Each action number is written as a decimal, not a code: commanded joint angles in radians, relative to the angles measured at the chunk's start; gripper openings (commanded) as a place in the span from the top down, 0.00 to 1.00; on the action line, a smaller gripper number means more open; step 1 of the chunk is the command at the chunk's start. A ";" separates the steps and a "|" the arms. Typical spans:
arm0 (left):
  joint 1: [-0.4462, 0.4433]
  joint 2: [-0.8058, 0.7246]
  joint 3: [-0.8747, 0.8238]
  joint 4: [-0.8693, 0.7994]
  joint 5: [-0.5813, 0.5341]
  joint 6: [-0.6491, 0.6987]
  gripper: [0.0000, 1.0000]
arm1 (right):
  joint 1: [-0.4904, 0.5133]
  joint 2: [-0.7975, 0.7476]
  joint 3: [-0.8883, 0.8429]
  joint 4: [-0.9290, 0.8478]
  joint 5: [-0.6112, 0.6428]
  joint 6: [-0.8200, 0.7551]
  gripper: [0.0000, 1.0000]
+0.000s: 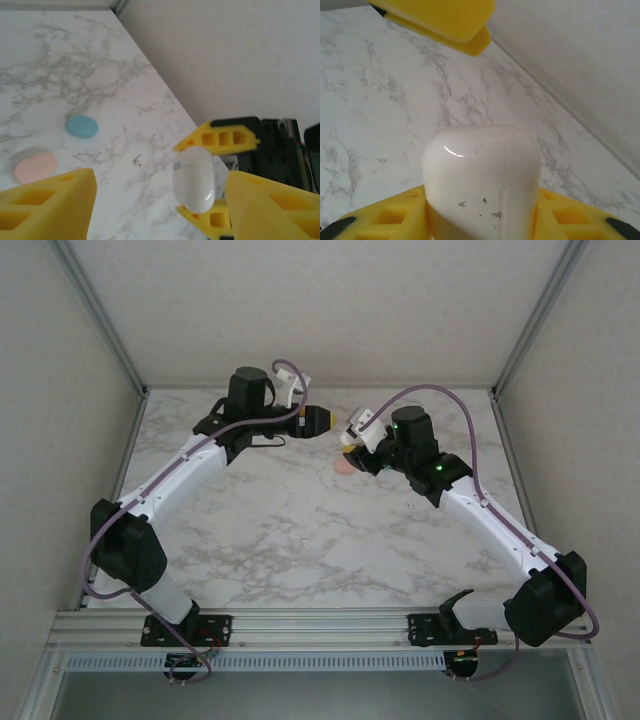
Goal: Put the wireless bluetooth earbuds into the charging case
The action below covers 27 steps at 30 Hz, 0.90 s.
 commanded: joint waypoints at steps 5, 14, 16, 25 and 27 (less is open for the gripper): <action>-0.038 0.052 0.092 -0.140 0.119 0.085 0.36 | 0.013 -0.011 -0.013 0.061 -0.004 -0.034 0.59; -0.060 0.098 0.150 -0.229 0.140 0.127 0.41 | 0.021 -0.006 -0.009 0.071 0.003 -0.051 0.59; -0.063 0.109 0.164 -0.243 0.140 0.131 0.44 | 0.023 -0.006 -0.007 0.072 0.002 -0.056 0.59; -0.078 0.158 0.230 -0.311 0.144 0.154 0.59 | 0.035 0.001 -0.004 0.074 0.001 -0.094 0.58; -0.080 0.167 0.245 -0.331 0.145 0.164 0.62 | 0.040 0.004 -0.003 0.074 0.011 -0.101 0.58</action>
